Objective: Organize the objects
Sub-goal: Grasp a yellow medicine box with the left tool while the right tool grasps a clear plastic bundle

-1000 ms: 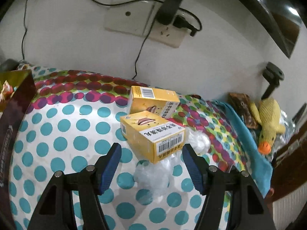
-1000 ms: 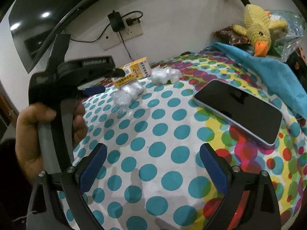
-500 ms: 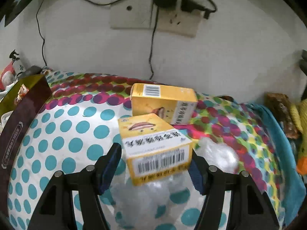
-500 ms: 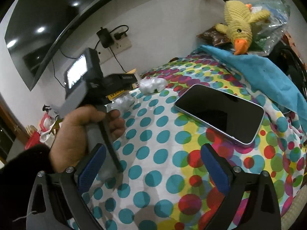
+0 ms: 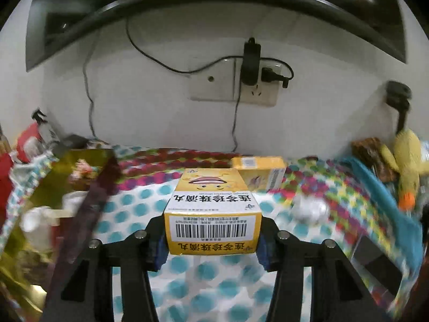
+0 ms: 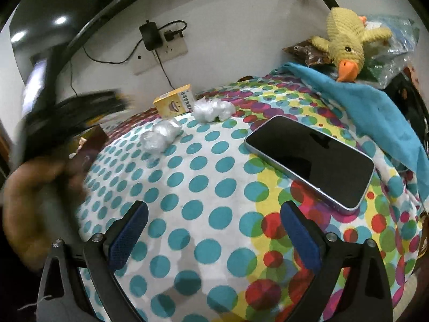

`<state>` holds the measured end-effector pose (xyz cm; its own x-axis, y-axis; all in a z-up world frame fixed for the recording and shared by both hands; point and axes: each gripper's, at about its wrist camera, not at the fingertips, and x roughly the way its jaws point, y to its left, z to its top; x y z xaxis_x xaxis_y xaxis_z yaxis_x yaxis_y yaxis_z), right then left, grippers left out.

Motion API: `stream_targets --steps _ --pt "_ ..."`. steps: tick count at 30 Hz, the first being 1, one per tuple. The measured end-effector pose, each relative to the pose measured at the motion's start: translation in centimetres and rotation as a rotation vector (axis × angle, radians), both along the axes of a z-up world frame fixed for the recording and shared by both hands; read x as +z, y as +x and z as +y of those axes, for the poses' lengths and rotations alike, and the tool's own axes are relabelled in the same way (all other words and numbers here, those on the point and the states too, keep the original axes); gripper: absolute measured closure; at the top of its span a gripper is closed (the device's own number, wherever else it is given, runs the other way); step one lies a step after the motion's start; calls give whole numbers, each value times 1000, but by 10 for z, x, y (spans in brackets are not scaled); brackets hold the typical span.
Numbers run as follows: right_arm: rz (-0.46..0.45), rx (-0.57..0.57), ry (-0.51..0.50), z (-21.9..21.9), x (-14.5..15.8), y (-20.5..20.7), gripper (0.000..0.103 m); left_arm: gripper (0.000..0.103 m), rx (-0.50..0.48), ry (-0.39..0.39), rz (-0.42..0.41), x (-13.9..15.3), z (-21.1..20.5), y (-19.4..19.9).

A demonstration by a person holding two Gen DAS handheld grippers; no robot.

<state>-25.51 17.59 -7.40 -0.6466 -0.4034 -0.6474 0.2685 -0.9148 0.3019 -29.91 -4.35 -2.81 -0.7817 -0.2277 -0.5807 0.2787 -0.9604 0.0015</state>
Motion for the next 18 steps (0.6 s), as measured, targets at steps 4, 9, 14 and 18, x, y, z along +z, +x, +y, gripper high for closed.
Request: stream_targets --steps 4,9,14,18 --pt "-10 31 66 -31 3 -25 4 52 -28 -45 -53 -13 -19 43" --pt "-100 82 116 -86 33 -71 4 52 -34 -6 -109 -26 -45 68" --pt "-68 116 302 -143 25 -102 4 52 -43 49 -74 -19 -61 82" --pt "-69 81 331 -158 13 -115 5 52 -47 66 -68 -19 -68 85"
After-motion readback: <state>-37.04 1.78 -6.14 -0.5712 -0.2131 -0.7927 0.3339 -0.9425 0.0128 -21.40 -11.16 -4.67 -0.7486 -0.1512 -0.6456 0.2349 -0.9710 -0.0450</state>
